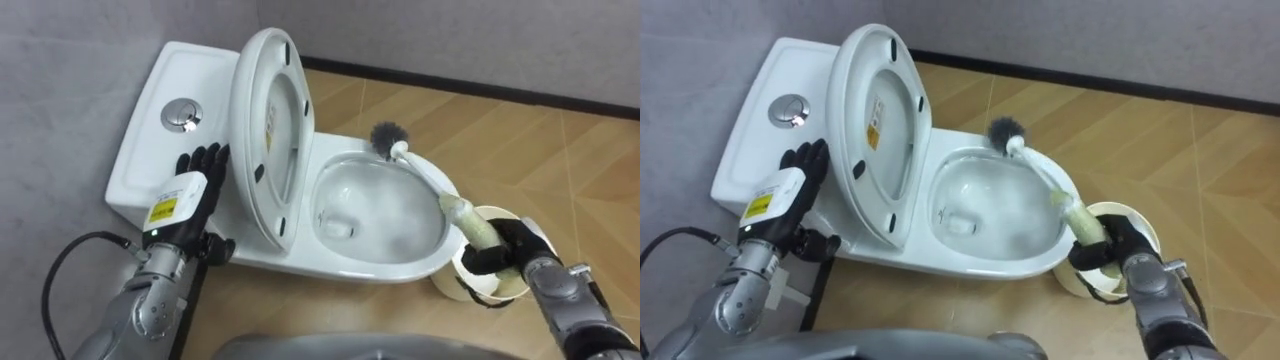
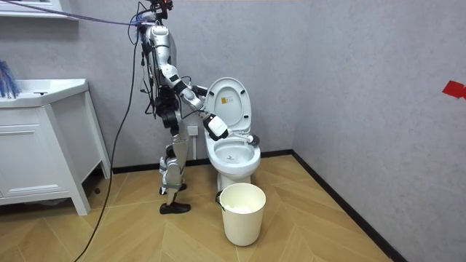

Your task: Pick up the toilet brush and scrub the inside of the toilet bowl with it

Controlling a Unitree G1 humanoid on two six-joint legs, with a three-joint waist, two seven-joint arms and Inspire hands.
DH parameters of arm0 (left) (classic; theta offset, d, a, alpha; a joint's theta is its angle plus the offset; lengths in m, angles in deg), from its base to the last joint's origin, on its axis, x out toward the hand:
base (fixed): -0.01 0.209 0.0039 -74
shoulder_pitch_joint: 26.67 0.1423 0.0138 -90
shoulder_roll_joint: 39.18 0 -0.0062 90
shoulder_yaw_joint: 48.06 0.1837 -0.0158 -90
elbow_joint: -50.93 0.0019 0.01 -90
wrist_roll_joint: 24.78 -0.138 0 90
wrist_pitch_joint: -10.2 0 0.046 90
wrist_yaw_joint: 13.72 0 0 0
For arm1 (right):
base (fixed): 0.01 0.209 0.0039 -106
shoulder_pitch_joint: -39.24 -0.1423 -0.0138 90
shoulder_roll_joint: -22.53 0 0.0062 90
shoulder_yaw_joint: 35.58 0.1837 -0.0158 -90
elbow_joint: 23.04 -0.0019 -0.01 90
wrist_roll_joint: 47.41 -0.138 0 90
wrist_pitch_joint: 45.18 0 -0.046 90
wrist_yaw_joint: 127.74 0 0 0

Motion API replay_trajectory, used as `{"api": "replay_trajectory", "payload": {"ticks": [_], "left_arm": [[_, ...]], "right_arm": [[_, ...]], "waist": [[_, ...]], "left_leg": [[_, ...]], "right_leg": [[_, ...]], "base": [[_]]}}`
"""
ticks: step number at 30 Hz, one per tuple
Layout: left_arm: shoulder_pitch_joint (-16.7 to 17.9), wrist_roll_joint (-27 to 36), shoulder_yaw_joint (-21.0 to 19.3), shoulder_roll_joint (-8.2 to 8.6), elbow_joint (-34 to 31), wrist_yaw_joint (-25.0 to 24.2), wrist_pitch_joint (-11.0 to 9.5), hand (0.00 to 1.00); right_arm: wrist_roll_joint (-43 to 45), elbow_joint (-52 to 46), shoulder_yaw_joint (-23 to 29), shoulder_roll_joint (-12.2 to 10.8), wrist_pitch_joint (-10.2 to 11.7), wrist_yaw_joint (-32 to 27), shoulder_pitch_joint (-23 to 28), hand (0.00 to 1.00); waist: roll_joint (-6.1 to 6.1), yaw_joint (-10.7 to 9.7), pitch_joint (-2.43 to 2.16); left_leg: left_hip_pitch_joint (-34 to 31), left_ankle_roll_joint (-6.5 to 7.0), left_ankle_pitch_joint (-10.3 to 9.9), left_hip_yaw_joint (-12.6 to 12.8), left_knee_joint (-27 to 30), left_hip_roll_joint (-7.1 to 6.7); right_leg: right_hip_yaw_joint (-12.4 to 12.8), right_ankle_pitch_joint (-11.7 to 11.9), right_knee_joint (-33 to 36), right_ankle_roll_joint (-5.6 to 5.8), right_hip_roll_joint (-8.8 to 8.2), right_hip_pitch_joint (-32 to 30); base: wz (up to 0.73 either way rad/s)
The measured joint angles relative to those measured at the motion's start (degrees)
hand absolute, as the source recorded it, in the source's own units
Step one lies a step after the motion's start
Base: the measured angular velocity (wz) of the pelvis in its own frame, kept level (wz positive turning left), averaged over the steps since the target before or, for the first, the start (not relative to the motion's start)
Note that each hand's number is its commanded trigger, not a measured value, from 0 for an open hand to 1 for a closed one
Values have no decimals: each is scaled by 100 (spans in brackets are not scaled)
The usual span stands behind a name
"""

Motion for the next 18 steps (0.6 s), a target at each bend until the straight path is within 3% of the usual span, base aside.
{"api": "replay_trajectory", "payload": {"ticks": [3, 10, 18], "left_arm": [[-5, -99, -16, -60, 9, 0, 1, 0], [-35, -674, -69, -59, 13, 156, 114, 0], [-159, -938, -273, 10, 251, 585, 147, 0]], "right_arm": [[122, -2, -4, 78, 0, 1, 9, 100], [-141, 13, -3, 85, 16, -6, 84, 100], [-335, 28, -18, 71, 24, -66, 280, 100]], "waist": [[44, -1, -28], [110, 8, -46], [87, 276, 9]], "left_leg": [[-83, -14, 17, 28, 11, 12], [-123, -51, 39, -54, 41, 43], [-125, -88, 63, -155, 0, 60]], "right_leg": [[-13, 18, 0, -21, 9, -87], [-165, 50, -101, -65, 40, -36], [-195, 58, -134, -78, 76, -33]], "base": [[-1], [7], [3]]}}
